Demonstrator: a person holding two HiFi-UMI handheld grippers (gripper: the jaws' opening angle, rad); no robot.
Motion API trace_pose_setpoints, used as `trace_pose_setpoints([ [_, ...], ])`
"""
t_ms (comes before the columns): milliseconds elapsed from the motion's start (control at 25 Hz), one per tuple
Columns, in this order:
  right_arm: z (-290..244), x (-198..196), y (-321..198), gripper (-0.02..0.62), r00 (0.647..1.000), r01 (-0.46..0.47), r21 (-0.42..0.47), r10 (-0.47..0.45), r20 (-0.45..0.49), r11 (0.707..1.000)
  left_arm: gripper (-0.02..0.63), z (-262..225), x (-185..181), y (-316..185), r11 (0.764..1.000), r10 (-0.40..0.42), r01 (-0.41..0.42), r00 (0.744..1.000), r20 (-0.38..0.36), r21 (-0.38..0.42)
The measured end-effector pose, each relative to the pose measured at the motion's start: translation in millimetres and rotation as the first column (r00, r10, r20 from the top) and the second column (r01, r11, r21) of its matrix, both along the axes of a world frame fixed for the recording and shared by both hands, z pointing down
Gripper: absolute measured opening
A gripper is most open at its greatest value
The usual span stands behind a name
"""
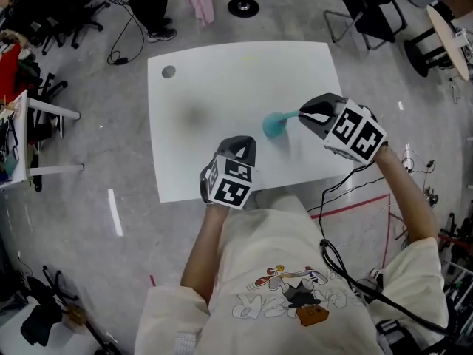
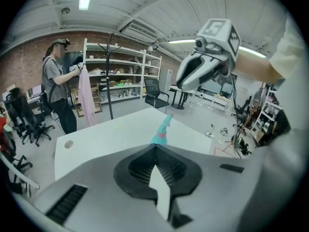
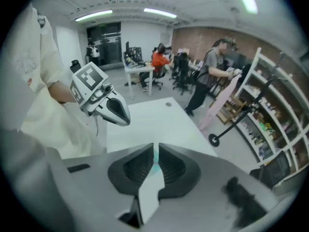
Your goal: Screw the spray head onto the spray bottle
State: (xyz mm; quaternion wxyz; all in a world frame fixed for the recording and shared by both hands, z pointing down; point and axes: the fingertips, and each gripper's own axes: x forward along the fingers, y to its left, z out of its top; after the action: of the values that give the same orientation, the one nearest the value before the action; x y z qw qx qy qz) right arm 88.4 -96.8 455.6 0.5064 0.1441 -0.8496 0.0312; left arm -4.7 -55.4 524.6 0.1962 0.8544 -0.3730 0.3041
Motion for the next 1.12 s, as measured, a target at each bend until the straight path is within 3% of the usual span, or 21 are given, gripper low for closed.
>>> trace_pose_setpoints([
  [120,-16,8,-4,0.01,0.972,-0.181,0.121,0.159,0.172,0.976,0.006,-14,-8,0,0.998,-0.055,0.055,0.998,0.001,0.014],
  [240,-20,37,-8,0.006,0.869,-0.421,0.129,0.357,0.343,0.898,0.006,-27,2,8,0.996,-0.094,0.094,0.996,-0.005,0.01],
  [320,-12,56,-2,0.006,0.808,-0.513,0.116,0.433,0.399,0.851,0.006,-36,14,14,0.993,-0.113,0.113,0.994,-0.004,0.013],
  [680,22,107,44,0.006,0.587,-0.632,-0.186,0.622,0.518,0.752,0.006,-64,81,28,0.985,-0.157,0.154,0.987,0.025,0.079],
  [760,21,103,50,0.006,0.572,-0.624,-0.214,0.626,0.53,0.751,0.006,-68,81,31,0.983,-0.168,0.166,0.985,0.025,0.076],
  [960,12,97,58,0.006,0.607,-0.571,-0.182,0.561,0.562,0.8,0.006,-70,83,34,0.975,-0.208,0.205,0.978,0.018,0.09],
  [1120,13,87,65,0.006,0.603,-0.546,-0.206,0.552,0.576,0.812,0.006,-64,86,42,0.974,-0.213,0.211,0.977,0.019,0.079],
])
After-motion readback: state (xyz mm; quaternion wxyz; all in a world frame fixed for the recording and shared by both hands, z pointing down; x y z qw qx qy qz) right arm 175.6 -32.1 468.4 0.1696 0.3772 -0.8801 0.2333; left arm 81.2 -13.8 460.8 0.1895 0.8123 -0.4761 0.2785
